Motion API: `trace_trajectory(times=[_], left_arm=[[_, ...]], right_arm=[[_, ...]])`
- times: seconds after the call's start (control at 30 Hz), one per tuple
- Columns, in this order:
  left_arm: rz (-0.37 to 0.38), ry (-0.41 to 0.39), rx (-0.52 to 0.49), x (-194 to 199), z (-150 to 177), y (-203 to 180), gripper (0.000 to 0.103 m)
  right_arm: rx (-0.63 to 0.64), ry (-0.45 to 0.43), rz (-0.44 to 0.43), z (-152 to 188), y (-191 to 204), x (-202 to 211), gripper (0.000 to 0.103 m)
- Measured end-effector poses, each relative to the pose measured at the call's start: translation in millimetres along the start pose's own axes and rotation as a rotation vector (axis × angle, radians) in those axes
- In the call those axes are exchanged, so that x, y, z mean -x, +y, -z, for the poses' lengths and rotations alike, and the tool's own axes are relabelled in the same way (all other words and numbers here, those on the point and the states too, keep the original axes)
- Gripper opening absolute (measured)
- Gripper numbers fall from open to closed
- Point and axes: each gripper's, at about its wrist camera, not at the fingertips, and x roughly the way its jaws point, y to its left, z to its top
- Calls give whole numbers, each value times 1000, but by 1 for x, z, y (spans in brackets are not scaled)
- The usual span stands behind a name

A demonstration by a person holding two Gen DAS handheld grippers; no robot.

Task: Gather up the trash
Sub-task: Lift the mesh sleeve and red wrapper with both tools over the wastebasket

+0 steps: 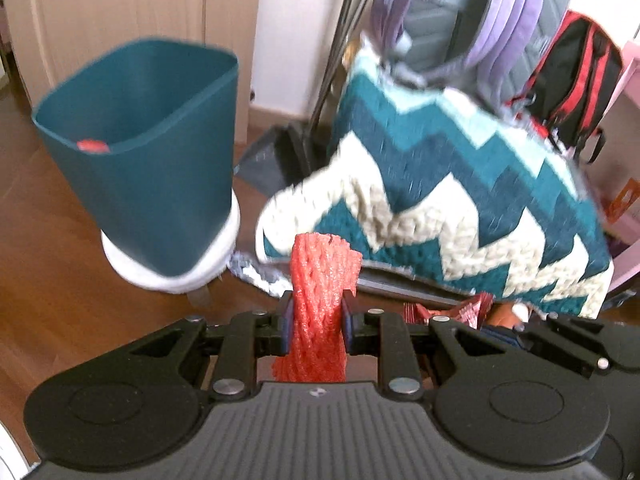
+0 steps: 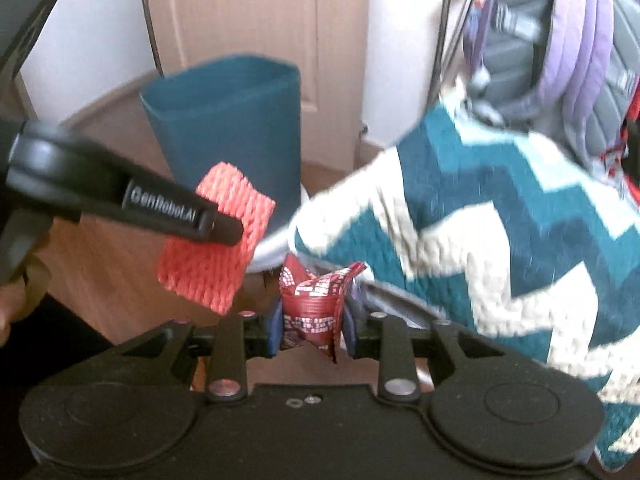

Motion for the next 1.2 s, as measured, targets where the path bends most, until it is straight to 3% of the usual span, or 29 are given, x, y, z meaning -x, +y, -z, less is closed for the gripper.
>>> trace_trajectory(times=[0.33,0.6,0.9,1.2], left_arm=[[-21,-162,-4,71,-38,21,23],[-70,-262,-13,101,-75,48,23],[-128,-305,-15,96,-112,93,23],[-176,-241,5,52,-143,141,23]], right_arm=[[76,-165,-24,-66,23,39,28],[147,-252,-28,-120,48,39,28],[183,-267,-37,-173,75,8,28],[182,-212,-44,-211,88,-53,28]])
